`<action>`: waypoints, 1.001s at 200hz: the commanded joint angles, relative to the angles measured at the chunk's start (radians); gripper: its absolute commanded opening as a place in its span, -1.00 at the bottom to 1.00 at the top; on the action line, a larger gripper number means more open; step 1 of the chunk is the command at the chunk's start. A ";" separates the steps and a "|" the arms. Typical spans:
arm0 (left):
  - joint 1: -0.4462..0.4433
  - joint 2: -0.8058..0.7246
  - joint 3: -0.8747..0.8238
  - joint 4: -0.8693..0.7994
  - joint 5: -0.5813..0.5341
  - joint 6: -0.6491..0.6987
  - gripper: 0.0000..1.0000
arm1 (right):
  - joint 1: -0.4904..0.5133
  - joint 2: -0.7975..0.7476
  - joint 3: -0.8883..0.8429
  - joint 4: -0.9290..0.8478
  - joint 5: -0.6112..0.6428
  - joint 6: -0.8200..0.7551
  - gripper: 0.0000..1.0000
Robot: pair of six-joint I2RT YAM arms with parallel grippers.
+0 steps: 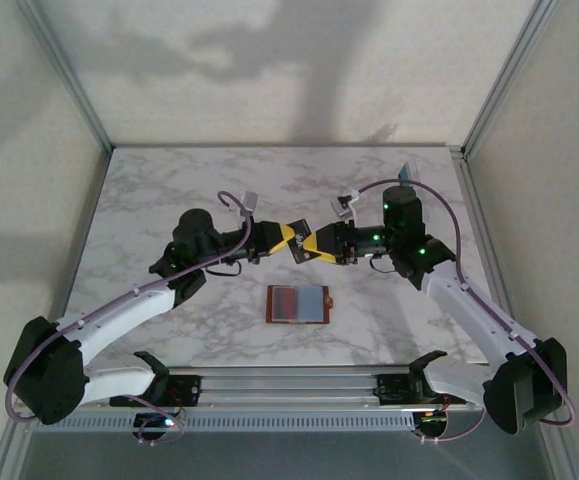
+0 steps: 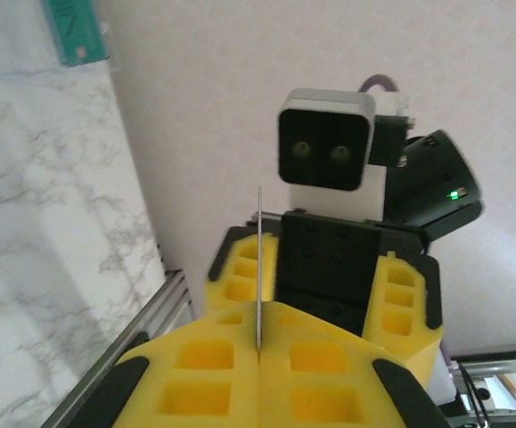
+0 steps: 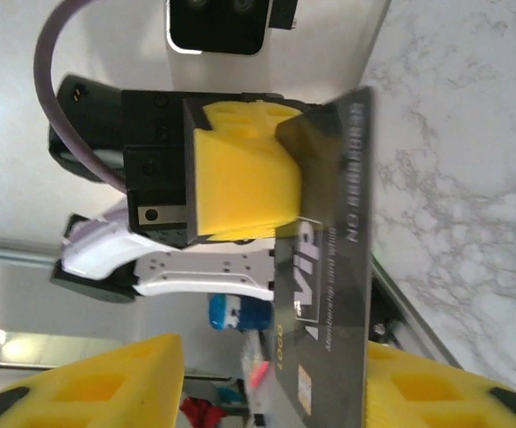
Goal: Put the credit cards into the card holder
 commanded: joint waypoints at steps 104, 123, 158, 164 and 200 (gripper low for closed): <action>-0.014 0.054 0.005 -0.143 0.144 0.135 -0.99 | 0.008 0.111 0.048 -0.233 -0.057 -0.269 -0.12; -0.016 0.063 -0.004 -0.091 0.167 0.111 -0.98 | 0.005 0.131 0.062 -0.254 -0.057 -0.294 -0.07; -0.020 0.078 0.029 -0.181 0.190 0.172 -0.98 | 0.000 0.146 0.056 -0.245 -0.073 -0.306 -0.29; -0.020 0.078 0.029 -0.191 0.191 0.182 -0.97 | -0.002 0.149 0.059 -0.254 -0.076 -0.313 -0.30; -0.019 0.101 0.030 -0.224 0.204 0.228 -0.97 | -0.021 0.135 0.033 -0.267 -0.096 -0.337 -0.65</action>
